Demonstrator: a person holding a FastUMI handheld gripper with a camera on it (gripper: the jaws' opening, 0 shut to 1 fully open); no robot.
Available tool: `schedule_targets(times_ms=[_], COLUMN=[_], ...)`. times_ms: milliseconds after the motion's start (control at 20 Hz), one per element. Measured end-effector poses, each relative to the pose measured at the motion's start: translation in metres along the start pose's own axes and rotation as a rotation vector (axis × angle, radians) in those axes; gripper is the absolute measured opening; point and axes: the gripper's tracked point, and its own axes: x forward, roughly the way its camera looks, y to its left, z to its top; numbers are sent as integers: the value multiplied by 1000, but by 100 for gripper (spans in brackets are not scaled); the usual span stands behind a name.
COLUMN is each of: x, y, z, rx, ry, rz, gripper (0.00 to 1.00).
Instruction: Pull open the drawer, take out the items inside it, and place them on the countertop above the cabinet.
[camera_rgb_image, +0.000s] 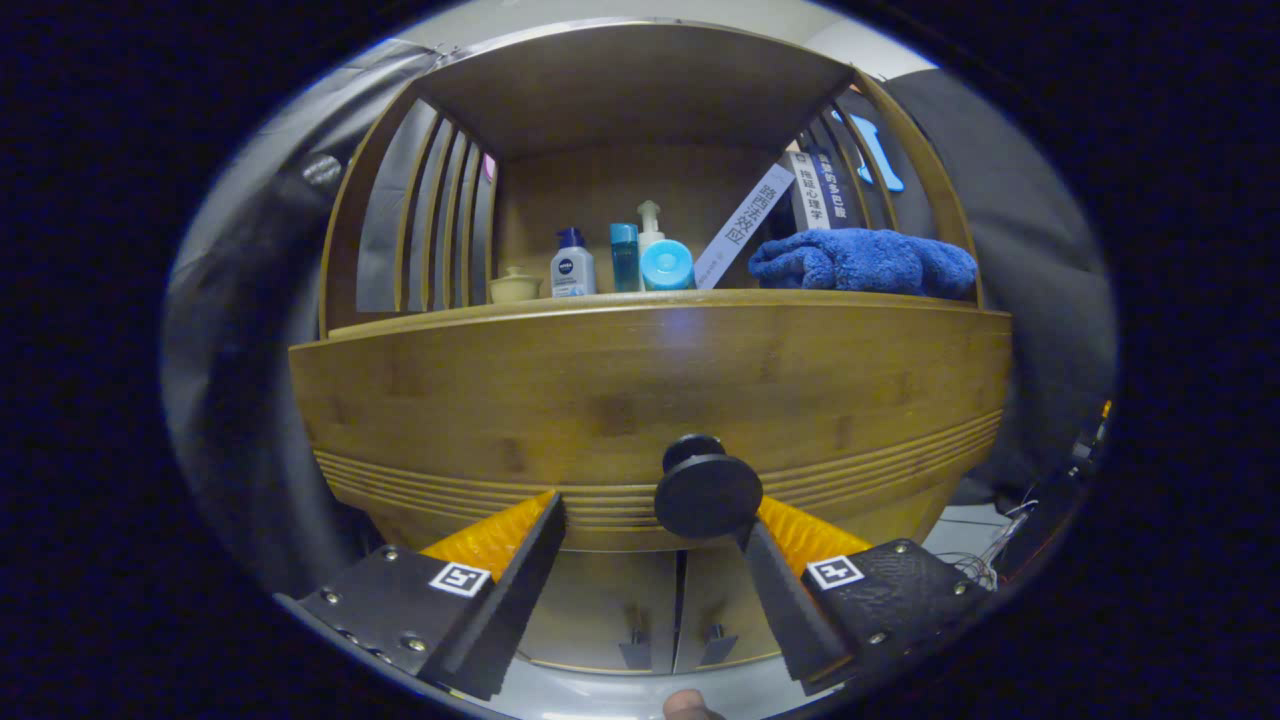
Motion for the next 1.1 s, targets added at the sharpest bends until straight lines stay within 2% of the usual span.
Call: schedule_targets(times_ms=[600,800,1100], x=[8,9,-18], y=[1,-1,-62], z=[-4,-3,-20], rx=[-46,-13,30], ry=[-2,19,91], rz=[11,38,-52], gripper=[99,99,99])
